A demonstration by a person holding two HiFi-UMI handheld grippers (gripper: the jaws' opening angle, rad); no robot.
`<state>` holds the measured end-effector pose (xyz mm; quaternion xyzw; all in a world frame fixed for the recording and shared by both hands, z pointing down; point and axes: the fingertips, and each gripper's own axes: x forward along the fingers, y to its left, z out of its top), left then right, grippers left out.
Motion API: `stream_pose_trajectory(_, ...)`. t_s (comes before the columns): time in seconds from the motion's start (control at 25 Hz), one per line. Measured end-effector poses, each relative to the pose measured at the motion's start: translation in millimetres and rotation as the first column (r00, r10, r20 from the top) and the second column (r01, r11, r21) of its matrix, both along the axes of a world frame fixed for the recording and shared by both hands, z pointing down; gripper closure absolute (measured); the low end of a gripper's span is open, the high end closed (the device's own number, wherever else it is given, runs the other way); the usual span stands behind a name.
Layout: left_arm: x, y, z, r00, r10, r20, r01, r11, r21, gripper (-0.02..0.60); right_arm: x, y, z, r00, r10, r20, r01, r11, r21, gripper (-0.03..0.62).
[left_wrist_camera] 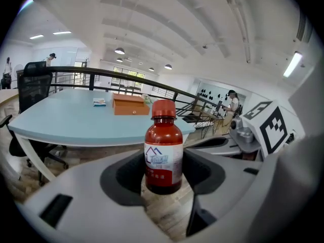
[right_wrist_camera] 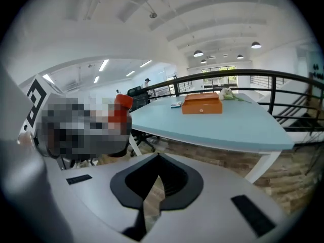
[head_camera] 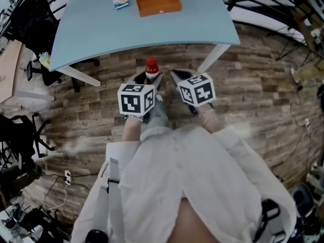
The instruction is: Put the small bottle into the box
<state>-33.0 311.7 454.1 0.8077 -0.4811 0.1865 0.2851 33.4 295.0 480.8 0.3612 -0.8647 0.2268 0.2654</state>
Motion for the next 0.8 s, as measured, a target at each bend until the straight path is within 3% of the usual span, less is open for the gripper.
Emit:
stream_pose_trajectory(0.2,-11.3,-72.9,-24.8,0.999,0.022,-0.027,-0.021,0.998,0.052,0.364,-10.5,-66.3,-15.3,0.999,0.024,-0.029,-0.023,0.999,0.03,0.592)
stream_pose_trajectory(0.48,-31.1,-154.7,-34.1,0.998,0.057,-0.019,-0.056,0.996,0.064,0.364,-22.1,-148.1,-26.9,0.996,0.09,-0.014,-0.089,0.995,0.053,0.592)
stream_pose_trajectory(0.8,-51.1,-214.0,-29.6,0.998,0.051,-0.038,-0.049,0.997,0.057,0.364,-21.0,-210.8,-32.5,0.979,0.201,0.021,-0.202,0.975,0.095,0.592)
